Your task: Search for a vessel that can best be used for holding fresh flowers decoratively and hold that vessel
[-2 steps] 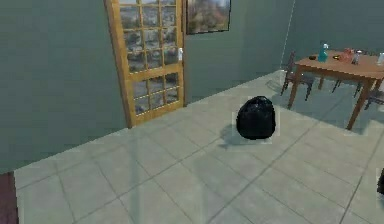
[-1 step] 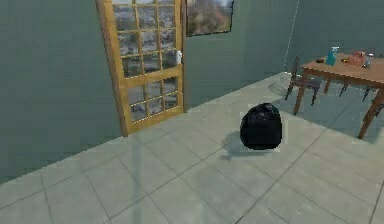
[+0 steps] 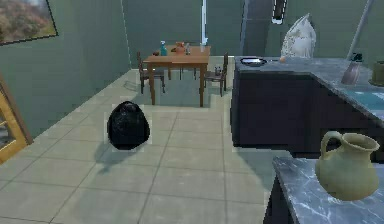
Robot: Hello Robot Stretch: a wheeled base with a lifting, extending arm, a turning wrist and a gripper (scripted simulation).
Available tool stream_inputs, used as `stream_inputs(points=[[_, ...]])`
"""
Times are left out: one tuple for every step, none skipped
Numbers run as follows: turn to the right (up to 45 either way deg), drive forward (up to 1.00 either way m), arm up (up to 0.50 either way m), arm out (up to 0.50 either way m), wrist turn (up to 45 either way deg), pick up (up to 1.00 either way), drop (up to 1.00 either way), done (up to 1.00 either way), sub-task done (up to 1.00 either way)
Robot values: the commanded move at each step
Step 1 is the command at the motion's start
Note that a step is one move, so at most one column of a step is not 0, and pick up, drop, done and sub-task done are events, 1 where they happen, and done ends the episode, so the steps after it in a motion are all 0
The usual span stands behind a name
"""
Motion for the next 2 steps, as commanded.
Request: stream_inputs(points=[[0.0, 1.00, 0.00, 0.00, 0.0, 0.00, 0.00, 0.00, 0.00], [0.0, 1.00, 0.00, 0.00, 0.0, 0.00, 0.00, 0.00, 0.00]])
